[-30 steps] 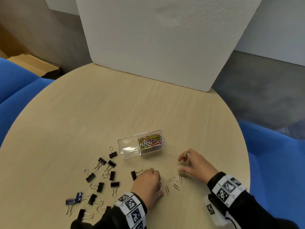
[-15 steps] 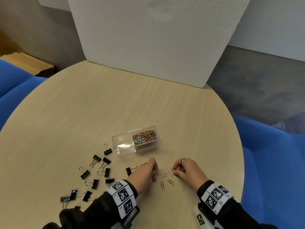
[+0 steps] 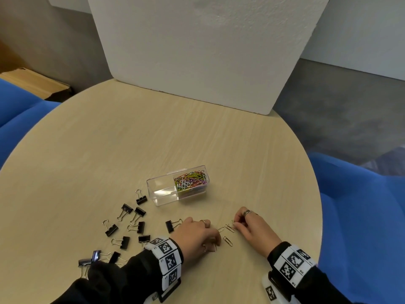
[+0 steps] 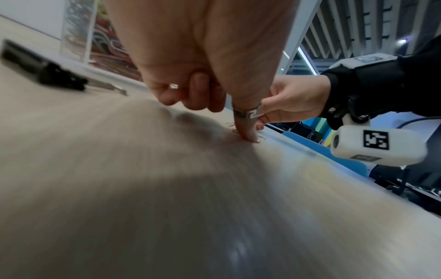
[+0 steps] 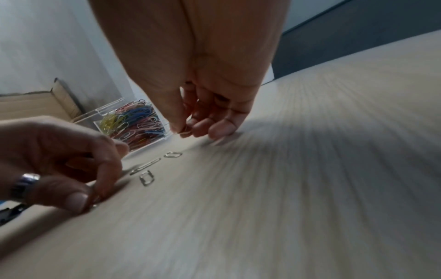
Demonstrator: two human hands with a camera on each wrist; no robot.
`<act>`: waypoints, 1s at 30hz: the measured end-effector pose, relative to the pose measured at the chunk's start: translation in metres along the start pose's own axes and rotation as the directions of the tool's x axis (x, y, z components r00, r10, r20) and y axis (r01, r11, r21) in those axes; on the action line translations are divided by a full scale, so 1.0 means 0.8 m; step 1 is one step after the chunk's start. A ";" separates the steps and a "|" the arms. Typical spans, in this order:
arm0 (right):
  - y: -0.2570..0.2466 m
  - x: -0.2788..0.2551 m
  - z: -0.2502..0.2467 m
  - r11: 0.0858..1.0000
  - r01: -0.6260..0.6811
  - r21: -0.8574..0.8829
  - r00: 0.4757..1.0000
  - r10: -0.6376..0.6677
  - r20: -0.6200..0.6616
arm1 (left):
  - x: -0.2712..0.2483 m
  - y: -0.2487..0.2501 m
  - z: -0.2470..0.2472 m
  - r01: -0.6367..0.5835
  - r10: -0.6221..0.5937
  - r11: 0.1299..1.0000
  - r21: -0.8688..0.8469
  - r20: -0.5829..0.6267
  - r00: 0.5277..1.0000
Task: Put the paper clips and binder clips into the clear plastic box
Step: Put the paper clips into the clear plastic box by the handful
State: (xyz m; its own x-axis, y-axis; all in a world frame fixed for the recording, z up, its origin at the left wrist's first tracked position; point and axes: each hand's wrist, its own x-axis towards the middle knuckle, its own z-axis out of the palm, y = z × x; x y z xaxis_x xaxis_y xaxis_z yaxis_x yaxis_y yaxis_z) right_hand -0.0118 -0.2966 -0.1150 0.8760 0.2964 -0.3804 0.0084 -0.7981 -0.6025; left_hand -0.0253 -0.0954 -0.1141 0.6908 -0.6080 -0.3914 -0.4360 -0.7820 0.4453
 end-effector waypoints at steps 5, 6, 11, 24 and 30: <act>0.000 -0.013 0.003 0.994 -0.023 0.107 0.998 0.028 -0.048 | 0.008 0.011 -0.004 -0.008 -0.004 0.984 0.178 0.066 0.998; 0.000 -0.014 0.003 0.994 -0.026 0.110 0.998 0.033 -0.055 | 0.010 0.014 -0.005 -0.013 -0.011 0.973 0.230 0.102 0.995; -0.007 -0.014 -0.001 0.990 -0.046 0.134 0.985 0.067 -0.160 | 0.001 0.015 -0.011 0.102 -0.093 0.985 -0.141 0.072 0.993; -0.110 -0.018 0.004 0.885 0.457 0.093 0.775 -0.345 -0.529 | -0.006 0.001 -0.054 0.082 -0.117 -0.692 -0.718 0.224 0.968; -0.097 -0.010 -0.004 0.919 0.378 0.111 0.805 -0.268 -0.529 | -0.013 -0.003 -0.058 0.124 -0.153 -0.691 -0.712 0.312 0.938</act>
State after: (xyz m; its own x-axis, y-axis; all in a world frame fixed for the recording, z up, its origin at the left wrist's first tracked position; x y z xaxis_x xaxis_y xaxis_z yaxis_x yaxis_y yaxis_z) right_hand -0.0182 -0.2390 -0.0629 0.9583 0.1751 0.2259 0.2857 -0.5629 -0.7756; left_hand -0.0047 -0.0813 -0.0737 0.5345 -0.4930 -0.6865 0.7978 0.5624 0.2173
